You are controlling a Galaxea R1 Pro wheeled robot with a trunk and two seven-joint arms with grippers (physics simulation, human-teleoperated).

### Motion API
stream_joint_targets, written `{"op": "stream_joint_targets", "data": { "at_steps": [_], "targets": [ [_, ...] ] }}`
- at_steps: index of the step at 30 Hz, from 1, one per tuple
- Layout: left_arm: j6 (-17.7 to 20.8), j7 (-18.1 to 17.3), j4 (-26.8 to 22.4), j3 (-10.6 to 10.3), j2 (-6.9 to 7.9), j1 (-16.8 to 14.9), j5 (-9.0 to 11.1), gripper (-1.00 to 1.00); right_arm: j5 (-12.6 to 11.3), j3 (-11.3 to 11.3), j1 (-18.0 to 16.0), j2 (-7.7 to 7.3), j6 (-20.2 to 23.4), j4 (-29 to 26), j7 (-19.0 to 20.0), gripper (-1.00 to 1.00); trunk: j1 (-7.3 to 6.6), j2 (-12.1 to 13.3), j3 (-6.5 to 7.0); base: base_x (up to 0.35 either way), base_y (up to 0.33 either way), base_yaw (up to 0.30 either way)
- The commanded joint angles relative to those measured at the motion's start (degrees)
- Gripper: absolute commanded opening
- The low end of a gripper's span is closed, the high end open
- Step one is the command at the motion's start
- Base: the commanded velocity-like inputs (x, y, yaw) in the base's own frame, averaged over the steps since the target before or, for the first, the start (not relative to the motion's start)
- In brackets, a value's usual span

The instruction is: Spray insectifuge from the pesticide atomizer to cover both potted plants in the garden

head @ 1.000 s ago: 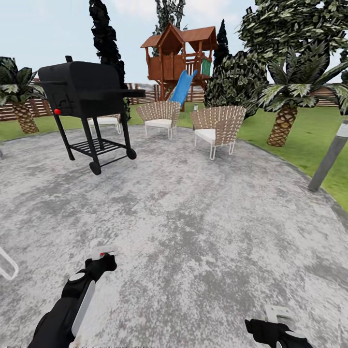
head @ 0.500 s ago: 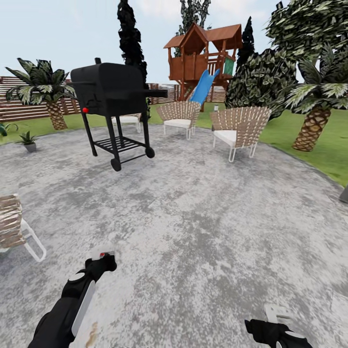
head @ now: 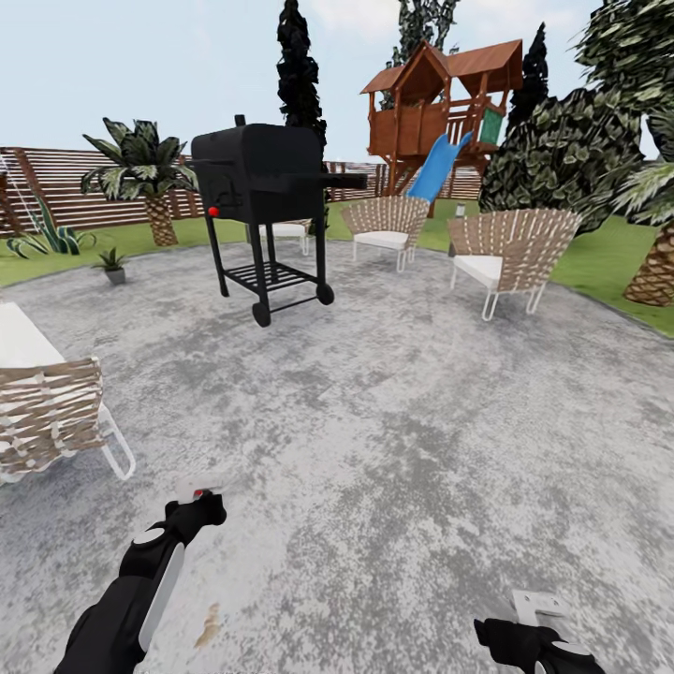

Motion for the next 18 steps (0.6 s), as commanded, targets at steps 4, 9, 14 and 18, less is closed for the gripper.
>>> {"op": "stream_joint_targets", "data": {
  "at_steps": [4,9,14,18],
  "targets": [
    [0.29,0.11,-0.06,0.00,0.01,-0.03,0.46,-1.00,0.04,-0.02,-0.01,0.01,0.29,-0.08,0.03,1.00,-0.01,-0.02,-0.05,0.000,0.000,0.257],
    [0.29,0.11,-0.06,0.00,0.00,-0.03,0.46,-1.00,0.04,-0.02,-0.01,-0.01,0.29,-0.08,0.03,1.00,-0.01,-0.02,-0.05,0.000,0.000,0.257],
    [0.29,0.10,-0.04,0.00,-0.05,-0.03,0.46,-1.00,0.04,0.00,-0.01,-0.01,0.29,-0.08,0.03,1.00,-0.01,-0.02,-0.05,0.000,0.000,0.257],
    [0.30,0.09,-0.04,0.00,-0.06,-0.03,0.46,-1.00,0.04,0.05,-0.01,-0.01,0.29,-0.08,0.00,1.00,-0.01,-0.02,-0.05,0.027,-0.048,0.251]
  ]
}}
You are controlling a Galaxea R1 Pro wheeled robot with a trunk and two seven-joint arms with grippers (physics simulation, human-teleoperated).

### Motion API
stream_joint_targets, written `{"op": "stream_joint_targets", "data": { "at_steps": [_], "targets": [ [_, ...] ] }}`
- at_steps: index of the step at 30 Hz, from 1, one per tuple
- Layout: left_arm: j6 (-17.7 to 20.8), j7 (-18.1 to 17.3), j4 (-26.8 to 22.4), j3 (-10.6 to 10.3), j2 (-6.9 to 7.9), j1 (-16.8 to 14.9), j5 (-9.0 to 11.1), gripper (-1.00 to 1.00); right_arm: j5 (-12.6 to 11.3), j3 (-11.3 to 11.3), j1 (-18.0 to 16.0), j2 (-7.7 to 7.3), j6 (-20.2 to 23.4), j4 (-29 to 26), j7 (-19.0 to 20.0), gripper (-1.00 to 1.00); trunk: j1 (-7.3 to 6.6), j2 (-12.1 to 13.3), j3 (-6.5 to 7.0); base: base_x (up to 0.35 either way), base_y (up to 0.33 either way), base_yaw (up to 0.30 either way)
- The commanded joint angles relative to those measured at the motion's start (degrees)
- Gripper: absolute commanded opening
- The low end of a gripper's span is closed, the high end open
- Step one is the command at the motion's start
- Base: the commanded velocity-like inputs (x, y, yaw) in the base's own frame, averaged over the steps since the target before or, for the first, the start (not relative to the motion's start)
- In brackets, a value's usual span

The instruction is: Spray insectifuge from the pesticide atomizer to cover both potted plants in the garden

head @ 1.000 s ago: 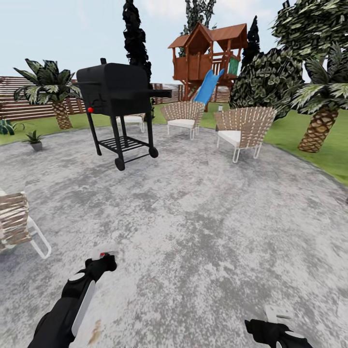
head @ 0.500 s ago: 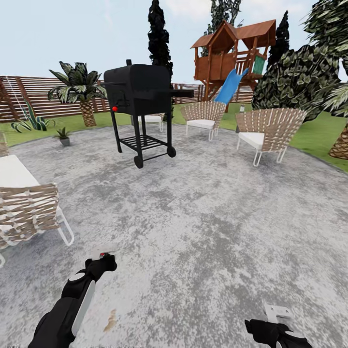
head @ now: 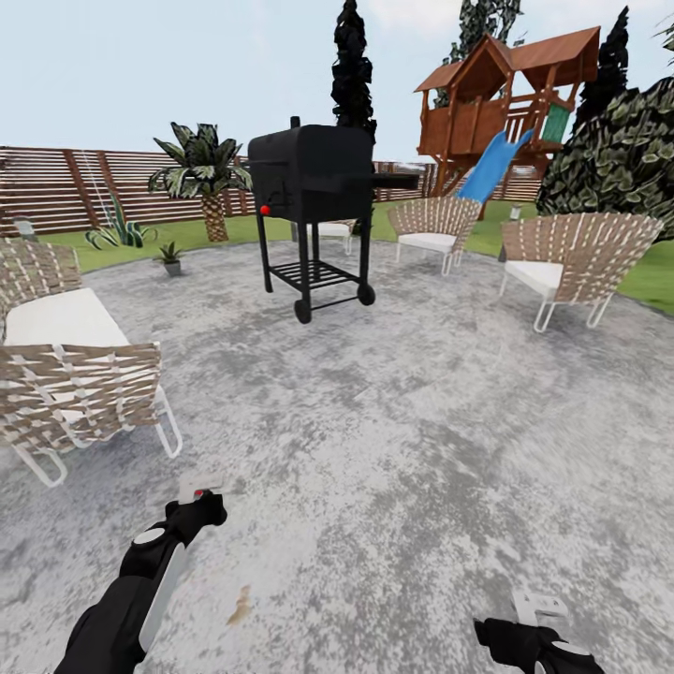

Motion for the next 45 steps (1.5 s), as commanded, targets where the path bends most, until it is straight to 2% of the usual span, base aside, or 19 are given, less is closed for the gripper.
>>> {"op": "stream_joint_targets", "data": {
  "at_steps": [1,15,30,45],
  "targets": [
    [0.31,0.12,-0.06,0.00,0.00,-0.03,0.46,-1.00,0.05,-0.02,-0.01,-0.01,0.28,-0.07,0.04,1.00,-0.01,-0.02,-0.05,0.112,-0.131,0.161],
    [0.33,0.13,-0.07,0.00,0.00,-0.03,0.46,-1.00,0.05,0.01,-0.01,-0.01,0.26,-0.15,0.24,1.00,-0.01,-0.02,-0.05,0.222,-0.204,0.025],
    [0.36,0.14,-0.05,0.00,0.00,-0.03,0.46,-1.00,0.05,0.01,-0.01,-0.01,0.28,-0.09,0.24,1.00,-0.01,-0.02,-0.05,0.243,-0.215,0.225],
    [0.39,0.10,-0.02,0.00,0.00,-0.03,0.46,-1.00,0.05,-0.04,-0.01,-0.01,0.28,-0.24,0.18,1.00,-0.01,-0.02,-0.09,0.246,-0.215,0.028]
  ]
}}
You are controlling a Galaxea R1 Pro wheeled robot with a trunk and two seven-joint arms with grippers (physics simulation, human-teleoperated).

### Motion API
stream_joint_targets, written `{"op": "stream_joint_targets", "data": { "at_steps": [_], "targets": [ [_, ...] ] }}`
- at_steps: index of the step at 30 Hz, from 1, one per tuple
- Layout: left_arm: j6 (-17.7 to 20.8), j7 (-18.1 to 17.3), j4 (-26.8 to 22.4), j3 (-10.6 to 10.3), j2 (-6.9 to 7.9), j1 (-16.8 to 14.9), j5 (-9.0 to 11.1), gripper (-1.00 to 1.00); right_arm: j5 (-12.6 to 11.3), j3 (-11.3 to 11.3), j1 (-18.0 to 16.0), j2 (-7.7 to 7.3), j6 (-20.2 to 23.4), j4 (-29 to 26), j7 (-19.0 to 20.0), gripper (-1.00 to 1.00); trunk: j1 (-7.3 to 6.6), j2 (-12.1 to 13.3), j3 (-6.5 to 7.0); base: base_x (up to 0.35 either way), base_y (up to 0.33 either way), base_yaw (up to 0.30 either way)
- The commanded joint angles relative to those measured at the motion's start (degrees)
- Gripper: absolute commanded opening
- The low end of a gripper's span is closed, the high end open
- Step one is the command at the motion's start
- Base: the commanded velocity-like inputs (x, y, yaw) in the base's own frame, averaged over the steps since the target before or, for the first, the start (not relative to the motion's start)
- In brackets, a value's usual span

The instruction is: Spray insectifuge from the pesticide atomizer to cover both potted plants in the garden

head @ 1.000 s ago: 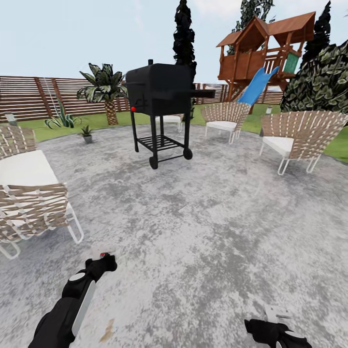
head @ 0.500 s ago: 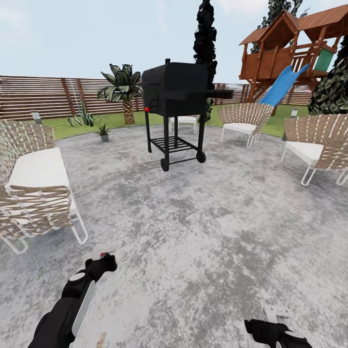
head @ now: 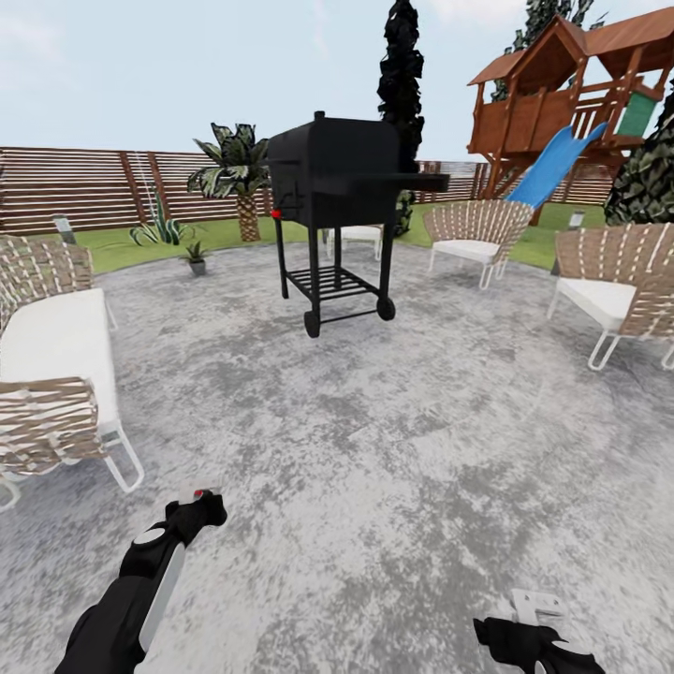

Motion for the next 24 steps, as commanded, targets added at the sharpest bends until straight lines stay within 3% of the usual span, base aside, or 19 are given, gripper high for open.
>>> {"op": "stream_joint_targets", "data": {
  "at_steps": [1,24],
  "targets": [
    [0.34,0.11,-0.08,0.01,0.00,-0.03,0.46,-1.00,0.05,-0.02,-0.02,-0.01,0.26,-0.05,0.03,1.00,0.01,-0.02,-0.06,0.246,-0.215,0.174],
    [0.34,0.10,-0.08,0.01,0.00,-0.03,0.55,-1.00,0.05,0.03,-0.02,-0.01,0.26,0.03,-0.16,1.00,0.01,-0.02,-0.07,0.246,-0.200,0.250]
  ]
}}
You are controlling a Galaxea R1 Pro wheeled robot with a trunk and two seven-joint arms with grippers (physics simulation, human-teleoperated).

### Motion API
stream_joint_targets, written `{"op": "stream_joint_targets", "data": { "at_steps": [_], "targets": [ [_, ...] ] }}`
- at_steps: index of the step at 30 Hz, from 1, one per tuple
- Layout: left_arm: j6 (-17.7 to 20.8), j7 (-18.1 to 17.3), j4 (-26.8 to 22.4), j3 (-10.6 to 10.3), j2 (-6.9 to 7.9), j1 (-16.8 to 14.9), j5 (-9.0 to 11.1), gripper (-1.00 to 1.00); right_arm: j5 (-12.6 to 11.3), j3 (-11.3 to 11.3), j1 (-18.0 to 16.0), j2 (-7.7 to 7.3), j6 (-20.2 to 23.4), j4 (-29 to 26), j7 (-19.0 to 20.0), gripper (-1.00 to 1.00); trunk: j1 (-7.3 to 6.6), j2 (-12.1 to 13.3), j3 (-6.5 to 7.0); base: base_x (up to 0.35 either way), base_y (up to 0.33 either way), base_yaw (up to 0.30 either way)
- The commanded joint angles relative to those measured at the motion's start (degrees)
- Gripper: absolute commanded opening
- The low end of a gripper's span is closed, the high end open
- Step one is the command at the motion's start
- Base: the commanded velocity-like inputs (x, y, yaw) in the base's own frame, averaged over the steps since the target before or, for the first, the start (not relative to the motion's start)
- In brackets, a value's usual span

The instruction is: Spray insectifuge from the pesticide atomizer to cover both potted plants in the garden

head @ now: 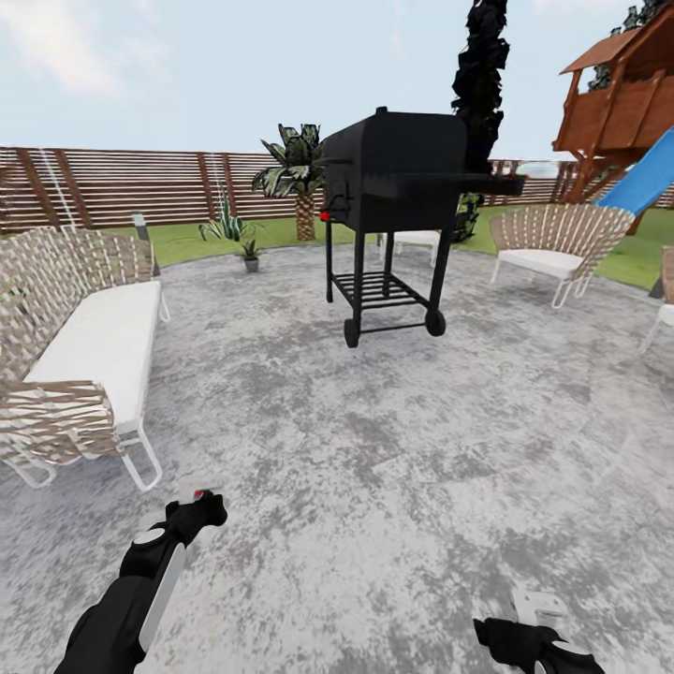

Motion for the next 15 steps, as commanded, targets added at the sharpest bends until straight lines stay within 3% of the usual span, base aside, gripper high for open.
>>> {"op": "stream_joint_targets", "data": {
  "at_steps": [1,15],
  "targets": [
    [0.33,0.11,-0.07,0.00,0.00,-0.03,0.47,-1.00,0.04,0.00,-0.01,-0.01,0.27,-0.06,0.02,1.00,0.01,-0.02,-0.06,0.246,-0.130,0.258],
    [0.33,0.11,-0.06,0.00,0.00,-0.03,0.56,-1.00,0.07,-0.03,-0.01,-0.01,0.27,-0.06,0.02,1.00,0.01,-0.02,-0.06,0.246,-0.023,0.258]
  ]
}}
